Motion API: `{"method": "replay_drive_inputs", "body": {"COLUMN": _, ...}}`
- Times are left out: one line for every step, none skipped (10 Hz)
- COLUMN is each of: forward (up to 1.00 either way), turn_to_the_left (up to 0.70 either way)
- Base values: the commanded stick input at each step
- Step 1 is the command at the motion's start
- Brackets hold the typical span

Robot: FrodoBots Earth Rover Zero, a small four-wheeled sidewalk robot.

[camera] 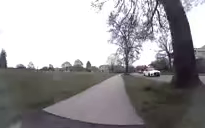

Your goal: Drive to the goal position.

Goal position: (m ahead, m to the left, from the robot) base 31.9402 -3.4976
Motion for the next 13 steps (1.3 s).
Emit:
{"method": "replay_drive_inputs", "body": {"forward": 1.00, "turn_to_the_left": 0.00}}
{"method": "replay_drive_inputs", "body": {"forward": 1.00, "turn_to_the_left": 0.00}}
{"method": "replay_drive_inputs", "body": {"forward": 1.00, "turn_to_the_left": 0.00}}
{"method": "replay_drive_inputs", "body": {"forward": 1.00, "turn_to_the_left": 0.00}}
{"method": "replay_drive_inputs", "body": {"forward": 1.00, "turn_to_the_left": 0.00}}
{"method": "replay_drive_inputs", "body": {"forward": 1.00, "turn_to_the_left": 0.00}}
{"method": "replay_drive_inputs", "body": {"forward": 1.00, "turn_to_the_left": 0.00}}
{"method": "replay_drive_inputs", "body": {"forward": 1.00, "turn_to_the_left": 0.00}}
{"method": "replay_drive_inputs", "body": {"forward": 1.00, "turn_to_the_left": 0.00}}
{"method": "replay_drive_inputs", "body": {"forward": 1.00, "turn_to_the_left": 0.00}}
{"method": "replay_drive_inputs", "body": {"forward": 1.00, "turn_to_the_left": 0.00}}
{"method": "replay_drive_inputs", "body": {"forward": 1.00, "turn_to_the_left": 0.00}}
{"method": "replay_drive_inputs", "body": {"forward": 1.00, "turn_to_the_left": 0.00}}
